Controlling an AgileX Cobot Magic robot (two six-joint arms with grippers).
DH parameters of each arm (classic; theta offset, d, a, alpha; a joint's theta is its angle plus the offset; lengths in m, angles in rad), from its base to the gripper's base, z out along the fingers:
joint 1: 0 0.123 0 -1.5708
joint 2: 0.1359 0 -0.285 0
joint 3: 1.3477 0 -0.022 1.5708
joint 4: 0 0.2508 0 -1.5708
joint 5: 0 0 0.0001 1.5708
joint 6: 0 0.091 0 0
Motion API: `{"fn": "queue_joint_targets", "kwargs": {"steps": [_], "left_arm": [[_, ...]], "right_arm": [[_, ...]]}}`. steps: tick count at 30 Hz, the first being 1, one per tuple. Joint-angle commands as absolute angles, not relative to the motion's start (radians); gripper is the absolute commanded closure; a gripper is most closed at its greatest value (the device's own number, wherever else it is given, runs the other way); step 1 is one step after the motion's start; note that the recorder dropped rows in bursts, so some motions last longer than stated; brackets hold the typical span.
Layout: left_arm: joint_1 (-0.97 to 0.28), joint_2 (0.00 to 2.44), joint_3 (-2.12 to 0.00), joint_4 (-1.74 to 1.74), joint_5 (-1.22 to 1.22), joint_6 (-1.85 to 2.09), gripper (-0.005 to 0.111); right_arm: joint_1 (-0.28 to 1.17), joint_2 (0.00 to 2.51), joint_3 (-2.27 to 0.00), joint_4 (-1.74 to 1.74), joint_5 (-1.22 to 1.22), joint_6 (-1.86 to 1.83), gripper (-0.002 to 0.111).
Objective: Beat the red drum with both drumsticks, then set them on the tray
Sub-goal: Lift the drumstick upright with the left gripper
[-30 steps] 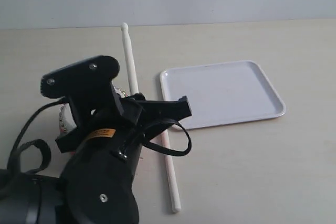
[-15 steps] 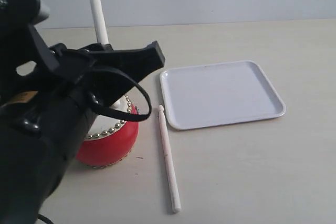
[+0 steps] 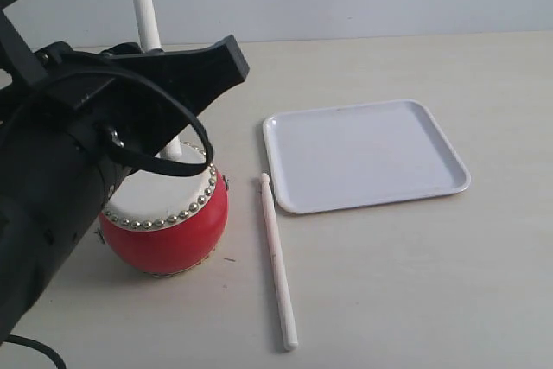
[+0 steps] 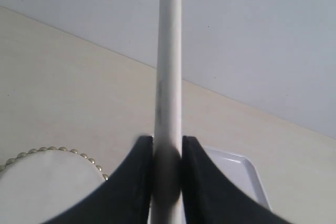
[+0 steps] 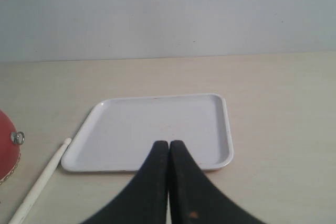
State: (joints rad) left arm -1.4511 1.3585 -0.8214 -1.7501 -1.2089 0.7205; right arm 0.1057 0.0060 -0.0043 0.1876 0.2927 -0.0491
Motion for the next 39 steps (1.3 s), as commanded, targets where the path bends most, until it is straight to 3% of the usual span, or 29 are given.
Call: {"fn": "queue_joint_targets", "kwargs": {"steps": [1, 39], "left_arm": [[-1.455, 1.352, -0.826, -1.744, -1.221, 0.725, 0.107], [-1.455, 1.352, -0.826, -1.685, -1.221, 0.814, 0.107]], "right_arm": [[0.099, 0.000, 0.000, 0.186, 0.287, -0.051, 0.108], [0.099, 0.000, 0.000, 0.186, 0.287, -0.051, 0.108]]}}
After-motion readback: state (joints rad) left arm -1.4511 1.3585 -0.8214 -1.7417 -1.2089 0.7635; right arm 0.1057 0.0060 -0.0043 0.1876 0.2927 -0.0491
